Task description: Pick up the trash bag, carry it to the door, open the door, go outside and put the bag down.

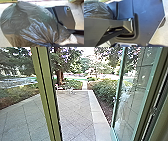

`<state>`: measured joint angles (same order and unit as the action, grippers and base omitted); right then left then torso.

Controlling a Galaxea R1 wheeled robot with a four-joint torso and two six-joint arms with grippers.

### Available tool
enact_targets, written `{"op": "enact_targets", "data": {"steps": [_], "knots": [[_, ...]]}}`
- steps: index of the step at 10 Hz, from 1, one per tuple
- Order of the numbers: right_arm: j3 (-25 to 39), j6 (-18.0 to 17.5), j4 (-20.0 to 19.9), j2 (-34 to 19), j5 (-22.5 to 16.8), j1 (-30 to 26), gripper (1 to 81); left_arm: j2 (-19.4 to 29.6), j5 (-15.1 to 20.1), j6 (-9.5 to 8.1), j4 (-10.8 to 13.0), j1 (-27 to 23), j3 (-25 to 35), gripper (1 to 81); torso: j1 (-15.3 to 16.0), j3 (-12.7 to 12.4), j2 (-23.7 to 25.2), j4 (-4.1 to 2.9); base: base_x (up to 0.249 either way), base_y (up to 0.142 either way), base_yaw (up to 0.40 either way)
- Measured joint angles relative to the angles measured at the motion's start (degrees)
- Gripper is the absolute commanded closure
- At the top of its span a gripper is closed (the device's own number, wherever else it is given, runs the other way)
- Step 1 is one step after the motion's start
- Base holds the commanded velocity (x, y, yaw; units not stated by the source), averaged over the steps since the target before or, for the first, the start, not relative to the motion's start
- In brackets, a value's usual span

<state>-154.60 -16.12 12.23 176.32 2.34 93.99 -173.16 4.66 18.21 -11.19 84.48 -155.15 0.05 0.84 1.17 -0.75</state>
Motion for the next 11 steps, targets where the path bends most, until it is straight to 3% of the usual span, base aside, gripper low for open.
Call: {"op": "enact_targets", "data": {"steps": [7,11], "knots": [[0.02,0.00,0.00,0.02,-0.02,0.00,1.0,0.00,-0.02,0.00,0.00,-0.02,0.00,81.1,0.00,0.00,0.00,0.00,0.000,-0.126,0.000],[0.02,-0.17,-0.02,0.05,-0.15,0.00,1.0,0.00,-0.06,0.00,0.00,-0.02,0.11,81.1,0.00,0.00,0.00,0.00,0.000,-0.015,0.000]]}}
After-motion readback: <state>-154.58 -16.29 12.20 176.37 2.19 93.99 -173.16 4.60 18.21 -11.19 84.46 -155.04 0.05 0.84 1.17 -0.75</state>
